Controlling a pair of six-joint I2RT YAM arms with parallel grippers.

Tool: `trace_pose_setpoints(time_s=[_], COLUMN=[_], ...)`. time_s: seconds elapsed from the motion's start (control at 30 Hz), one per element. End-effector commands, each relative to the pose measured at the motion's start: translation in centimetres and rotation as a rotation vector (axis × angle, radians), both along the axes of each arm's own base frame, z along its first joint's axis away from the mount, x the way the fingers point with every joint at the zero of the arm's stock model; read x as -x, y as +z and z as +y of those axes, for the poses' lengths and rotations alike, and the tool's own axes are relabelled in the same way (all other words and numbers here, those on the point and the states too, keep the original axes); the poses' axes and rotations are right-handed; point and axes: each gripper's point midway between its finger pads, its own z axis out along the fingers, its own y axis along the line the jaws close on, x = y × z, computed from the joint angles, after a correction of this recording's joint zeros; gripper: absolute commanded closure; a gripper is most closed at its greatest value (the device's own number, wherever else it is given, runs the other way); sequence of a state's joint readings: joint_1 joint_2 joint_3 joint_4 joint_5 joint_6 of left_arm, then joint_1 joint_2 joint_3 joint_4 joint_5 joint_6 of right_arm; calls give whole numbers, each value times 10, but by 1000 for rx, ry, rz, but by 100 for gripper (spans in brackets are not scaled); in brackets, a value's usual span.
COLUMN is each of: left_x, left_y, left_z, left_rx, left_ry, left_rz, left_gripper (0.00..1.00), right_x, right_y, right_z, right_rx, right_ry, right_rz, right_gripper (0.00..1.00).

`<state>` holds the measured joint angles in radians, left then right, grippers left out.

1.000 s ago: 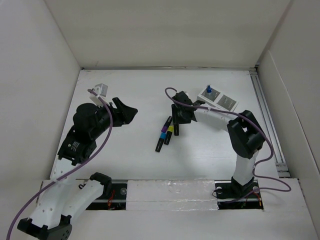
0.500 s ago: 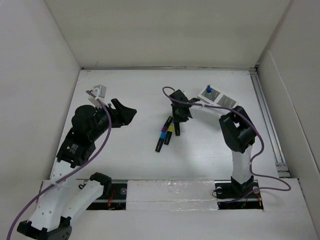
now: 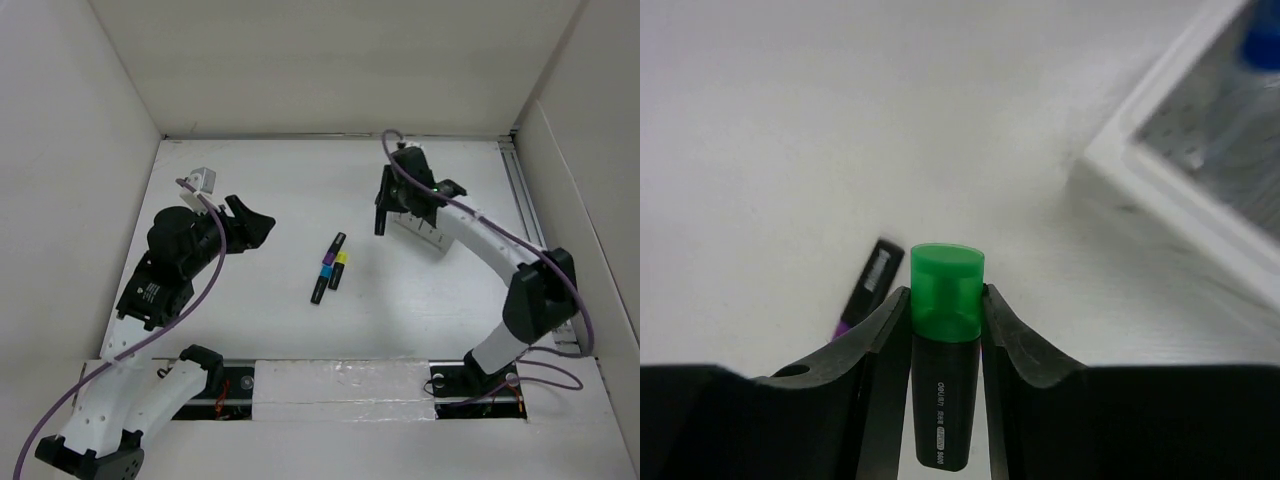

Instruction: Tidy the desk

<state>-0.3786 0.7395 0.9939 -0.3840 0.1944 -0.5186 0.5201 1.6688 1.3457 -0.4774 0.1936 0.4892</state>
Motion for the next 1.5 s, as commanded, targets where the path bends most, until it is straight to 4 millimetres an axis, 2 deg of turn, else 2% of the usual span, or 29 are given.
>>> trace_pose_setpoints(time_s=[0.0,0.03,0.13,0.17,0.23,0.3,0.37,0.5,0.6,0.7,0.73,0.9,1.07,1.13,1.17,1.23,1.27,1.3,1.37,1.43,1.47], left_x=[-2,-2,-3,-3,-5,-6,-7,-8,-10,-13,-13,-14,-13,-12,-12,-12,-12,-12,-12,-12,-12], left_y=[17,17,20,22,21,17,16,19,16,13,13,13,10,9,6,5,5,6,7,9,11], left_z=[-8,-10,-10,-9,-11,-15,-15,-10,-9,-9,-9,-10,-11,-9,-9,-8,-8,-7,-6,-5,-5], left_rx=[38,40,40,44,50,52,42,31,26,15,14,10,12,7,4,2,-1,-4,-8,-11,-12], left_ry=[-35,-42,-39,-37,-41,-58,-59,-31,-24,-21,-21,-24,-31,-25,-23,-22,-21,-18,-17,-14,-11], left_rz=[-57,-54,-57,-68,-64,-48,-40,-52,-43,-37,-36,-40,-36,-38,-31,-29,-31,-34,-38,-45,-50], left_gripper=[45,45,45,45,45,45,45,45,45,45,45,45,45,45,45,45,45,45,45,45,45], right_x=[-23,-31,-39,-44,-51,-56,-64,-75,-76,-68,-65,-51,-41,-39,-38,-35,-33,-31,-28,-21,-19], right_y=[64,83,114,120,131,131,131,124,105,95,86,65,55,54,56,58,62,71,81,100,104], right_z=[-41,-72,-124,-153,-180,-212,-232,-242,-246,-251,-247,-240,-236,-232,-231,-222,-222,-217,-208,-204,-190], right_rx=[-50,-50,-68,-60,-59,-31,-7,29,81,98,102,119,138,142,134,127,125,110,86,64,44], right_ry=[-125,-218,-378,-456,-542,-632,-696,-721,-728,-747,-743,-757,-750,-743,-738,-713,-714,-703,-670,-655,-613], right_rz=[-176,-243,-353,-385,-445,-464,-483,-486,-438,-427,-424,-379,-368,-363,-364,-362,-368,-385,-398,-427,-427], right_gripper=[90,91,91,91,90,88,88,88,88,89,89,87,75,70,63,56,49,45,42,42,45])
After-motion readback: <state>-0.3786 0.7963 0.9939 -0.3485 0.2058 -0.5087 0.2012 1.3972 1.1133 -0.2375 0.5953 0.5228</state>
